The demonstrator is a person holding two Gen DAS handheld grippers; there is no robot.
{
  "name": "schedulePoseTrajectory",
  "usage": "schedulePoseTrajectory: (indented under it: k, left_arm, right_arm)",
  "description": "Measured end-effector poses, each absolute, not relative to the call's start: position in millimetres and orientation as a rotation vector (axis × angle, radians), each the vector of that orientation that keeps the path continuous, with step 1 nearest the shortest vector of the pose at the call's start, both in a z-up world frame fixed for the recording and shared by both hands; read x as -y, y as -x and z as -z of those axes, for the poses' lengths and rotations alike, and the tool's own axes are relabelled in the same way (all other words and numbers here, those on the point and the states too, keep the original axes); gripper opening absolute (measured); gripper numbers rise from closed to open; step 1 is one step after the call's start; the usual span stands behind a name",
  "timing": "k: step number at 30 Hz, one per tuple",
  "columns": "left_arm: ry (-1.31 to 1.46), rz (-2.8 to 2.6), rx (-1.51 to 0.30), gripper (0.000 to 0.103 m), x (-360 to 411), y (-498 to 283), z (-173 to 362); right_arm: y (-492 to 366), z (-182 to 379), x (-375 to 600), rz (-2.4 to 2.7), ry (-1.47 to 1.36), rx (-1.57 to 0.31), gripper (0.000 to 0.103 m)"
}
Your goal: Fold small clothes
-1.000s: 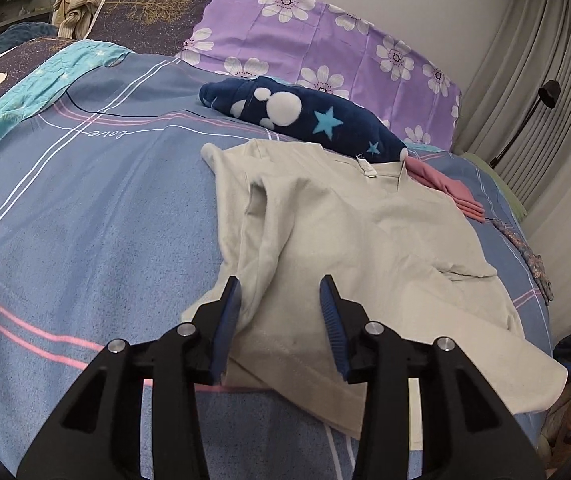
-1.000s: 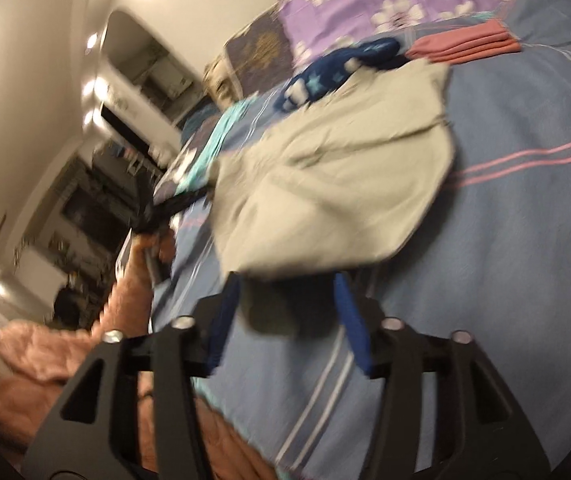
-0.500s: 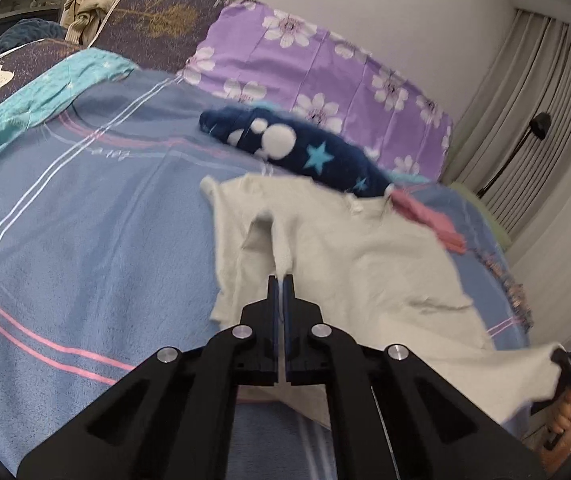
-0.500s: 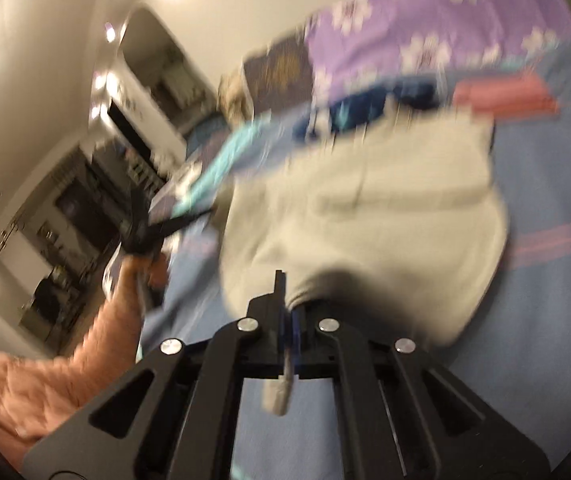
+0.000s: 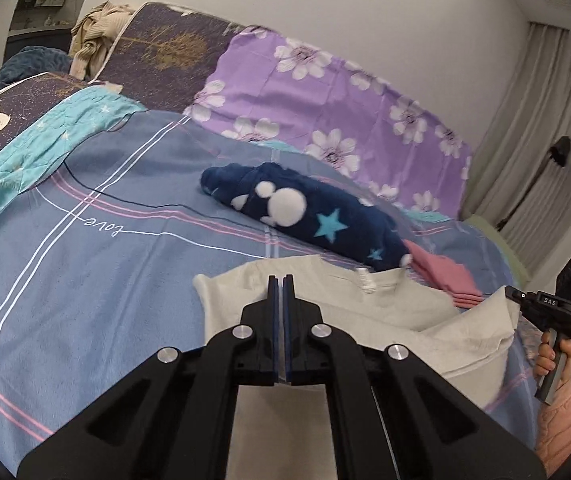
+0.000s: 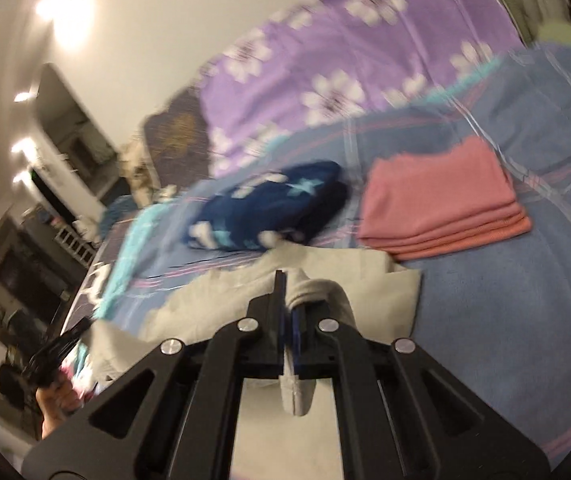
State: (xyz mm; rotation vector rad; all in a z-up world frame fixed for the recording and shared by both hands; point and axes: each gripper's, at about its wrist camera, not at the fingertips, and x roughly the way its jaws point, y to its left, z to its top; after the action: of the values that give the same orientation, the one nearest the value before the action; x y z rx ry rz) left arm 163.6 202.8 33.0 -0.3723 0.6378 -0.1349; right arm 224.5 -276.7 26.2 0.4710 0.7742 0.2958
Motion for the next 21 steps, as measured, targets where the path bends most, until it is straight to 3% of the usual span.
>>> schedulePoseTrajectory:
  k: [3,8,11,13,15,18,21]
  left_arm:
    - [0.354,0.073,-0.697,0.001,-204,-195,-11]
    - [0.349,0.038,-0.756,0.002,-211,-214,21]
    - [0.362,0.043,-0.776,0.020,-219,-206,31]
    - [0.373,0.050,-0.778,0.037,-223,-192,34]
    - [0.388,0.070,-0.783,0.048,-226,-171,37]
    - [0.366,0.096,-0.799,0.056,-222,-134,41]
    - [0.340,0.094,-0.846,0.058,-218,-99,51]
  right_arm:
    - [-252,5,271,-0.262,-0.471,-0.838,0.002]
    - [-258,43,270,-0.259,-0.467,-0.907,0.021]
    - [-235,45,277,-0.282,-0.407,-0.902,0.030]
    - [-217,41,287,-0.302,-0.390,-0.876,0.049]
    - [-188,38,300,-0.303,-0.383,-0.861,0.061]
    - [-147,41,315,-0.300,-0.359,-0.877,0.061]
    - [-108,54,325,-0.309,-0.372,-0.924,0.061]
